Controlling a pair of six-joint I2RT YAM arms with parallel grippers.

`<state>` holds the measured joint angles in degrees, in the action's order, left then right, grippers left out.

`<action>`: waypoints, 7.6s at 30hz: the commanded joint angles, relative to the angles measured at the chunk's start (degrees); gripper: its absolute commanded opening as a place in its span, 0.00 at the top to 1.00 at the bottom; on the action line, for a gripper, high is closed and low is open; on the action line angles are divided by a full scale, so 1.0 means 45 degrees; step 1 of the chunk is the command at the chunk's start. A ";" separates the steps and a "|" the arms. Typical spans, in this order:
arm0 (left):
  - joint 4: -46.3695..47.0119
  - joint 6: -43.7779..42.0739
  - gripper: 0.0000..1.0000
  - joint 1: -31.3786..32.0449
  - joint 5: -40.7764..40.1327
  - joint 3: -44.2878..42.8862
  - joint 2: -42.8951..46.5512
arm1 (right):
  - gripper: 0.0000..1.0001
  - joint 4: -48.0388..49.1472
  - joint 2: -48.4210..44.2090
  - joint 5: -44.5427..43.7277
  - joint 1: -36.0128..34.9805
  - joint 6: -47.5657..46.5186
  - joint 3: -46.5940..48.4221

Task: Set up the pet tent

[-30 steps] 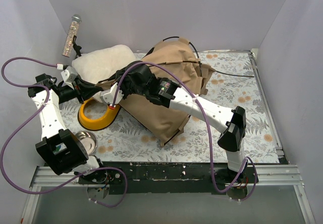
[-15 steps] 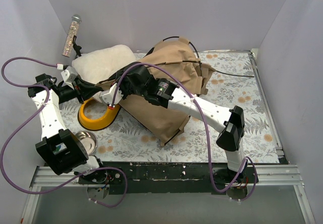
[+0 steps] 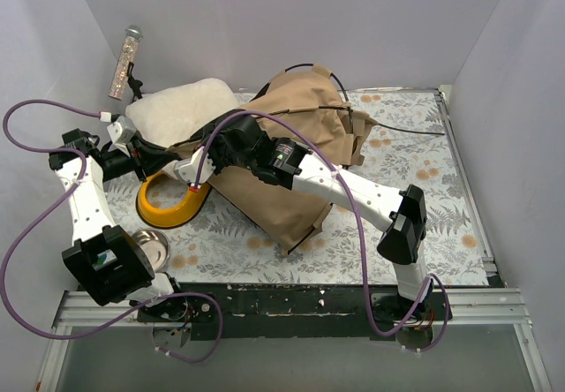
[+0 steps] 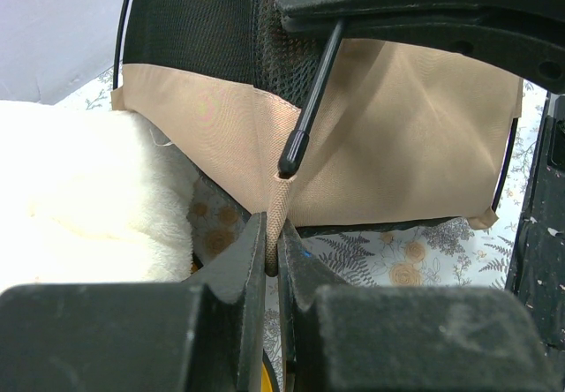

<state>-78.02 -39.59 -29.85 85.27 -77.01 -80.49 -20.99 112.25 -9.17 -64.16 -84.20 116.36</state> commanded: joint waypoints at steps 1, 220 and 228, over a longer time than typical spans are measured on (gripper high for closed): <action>-0.0260 -0.0186 1.00 -0.0575 0.2866 -0.0523 0.0074 | 0.99 -0.1624 -0.0295 -0.1713 0.0704 -0.1190 -0.0232; 0.7260 2.0402 0.02 0.3918 -0.7002 -0.1912 0.1499 | 0.24 -0.3805 -1.2583 0.9128 0.7969 1.0335 -1.0352; 0.9443 2.0770 0.02 0.4482 -0.3912 0.3338 0.4464 | 0.16 -0.2143 -1.3142 0.6925 0.7988 1.1916 -1.3173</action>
<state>-41.30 51.96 -11.75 61.56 -70.46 -68.69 -35.94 58.81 27.49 -28.29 -29.78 65.14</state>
